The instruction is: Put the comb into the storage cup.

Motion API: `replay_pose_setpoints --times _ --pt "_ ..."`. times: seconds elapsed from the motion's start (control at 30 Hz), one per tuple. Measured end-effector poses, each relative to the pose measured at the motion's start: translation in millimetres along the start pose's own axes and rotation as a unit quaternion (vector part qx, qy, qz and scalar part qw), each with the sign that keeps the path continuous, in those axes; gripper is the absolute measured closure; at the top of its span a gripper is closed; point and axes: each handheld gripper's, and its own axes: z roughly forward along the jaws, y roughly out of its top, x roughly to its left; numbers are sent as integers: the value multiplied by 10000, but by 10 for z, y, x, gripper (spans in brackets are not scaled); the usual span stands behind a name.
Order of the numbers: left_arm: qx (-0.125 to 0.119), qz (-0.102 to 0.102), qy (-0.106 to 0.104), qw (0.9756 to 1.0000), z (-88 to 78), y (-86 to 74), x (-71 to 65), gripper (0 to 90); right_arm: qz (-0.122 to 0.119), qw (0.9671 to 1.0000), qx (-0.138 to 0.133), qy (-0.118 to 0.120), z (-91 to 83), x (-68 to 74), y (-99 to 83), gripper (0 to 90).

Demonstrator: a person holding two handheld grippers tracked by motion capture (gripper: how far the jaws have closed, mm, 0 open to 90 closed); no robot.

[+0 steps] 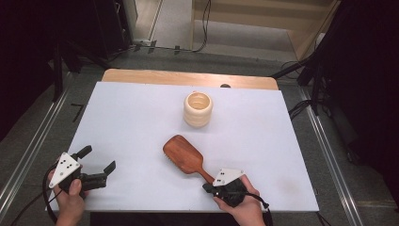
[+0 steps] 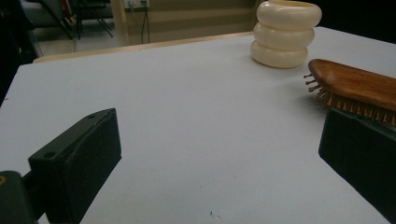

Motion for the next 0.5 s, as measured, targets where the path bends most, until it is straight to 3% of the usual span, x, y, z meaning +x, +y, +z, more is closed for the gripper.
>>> replay_pose_setpoints --times 0.17,0.27,0.3,0.37,0.5 --pt "-1 -14 9 10000 -1 0 2 0 -90 9999 -27 -78 -22 -1 5 876" --pt "14 -29 3 10000 7 0 2 0 -171 9997 87 140 -67 44 65 684" --pt "14 -29 3 10000 7 0 2 0 -171 9997 87 140 -67 44 65 684" --pt "21 -3 -3 10000 11 -1 -1 0 -256 9995 100 133 -98 84 105 561" --pt "37 18 -20 10000 14 -1 -4 0 -237 9995 135 129 -140 109 179 399"
